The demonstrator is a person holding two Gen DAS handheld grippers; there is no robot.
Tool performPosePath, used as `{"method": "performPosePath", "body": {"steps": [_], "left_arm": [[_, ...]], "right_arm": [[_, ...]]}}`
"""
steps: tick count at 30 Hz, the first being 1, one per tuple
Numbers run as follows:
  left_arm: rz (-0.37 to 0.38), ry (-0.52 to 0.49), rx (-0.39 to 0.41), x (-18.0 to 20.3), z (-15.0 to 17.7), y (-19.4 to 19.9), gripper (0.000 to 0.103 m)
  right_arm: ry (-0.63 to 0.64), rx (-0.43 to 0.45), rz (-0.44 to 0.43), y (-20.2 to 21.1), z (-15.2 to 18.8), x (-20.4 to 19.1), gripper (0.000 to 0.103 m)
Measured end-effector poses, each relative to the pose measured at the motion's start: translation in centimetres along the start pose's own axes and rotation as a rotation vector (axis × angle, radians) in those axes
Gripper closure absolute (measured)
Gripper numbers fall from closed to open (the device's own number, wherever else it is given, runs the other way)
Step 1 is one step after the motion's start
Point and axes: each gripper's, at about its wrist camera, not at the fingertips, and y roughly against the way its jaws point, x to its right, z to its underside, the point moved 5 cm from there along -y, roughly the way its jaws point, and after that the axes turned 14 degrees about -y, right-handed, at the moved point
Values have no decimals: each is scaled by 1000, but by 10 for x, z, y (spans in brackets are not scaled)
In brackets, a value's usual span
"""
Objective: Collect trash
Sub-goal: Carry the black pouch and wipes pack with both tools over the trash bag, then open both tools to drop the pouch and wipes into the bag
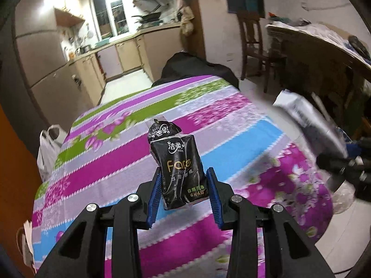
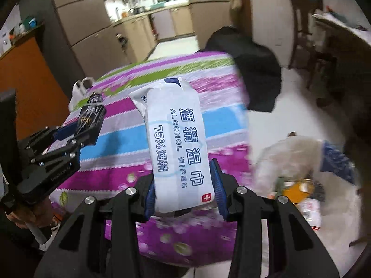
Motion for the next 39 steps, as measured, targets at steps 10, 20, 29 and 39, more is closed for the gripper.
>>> {"method": "performPosePath", "body": {"steps": [10, 20, 29, 39], "left_arm": [[86, -126, 63, 77, -54, 9, 64], [441, -295, 65, 193, -113, -7, 64], [584, -383, -1, 261, -124, -52, 64], [629, -447, -3, 275, -121, -70, 51]], "right_arm": [[-119, 113, 179, 73, -14, 105, 63], [-249, 7, 303, 81, -10, 186, 63], [-371, -59, 241, 59, -13, 205, 63], [-326, -124, 292, 58, -29, 201, 54]]}}
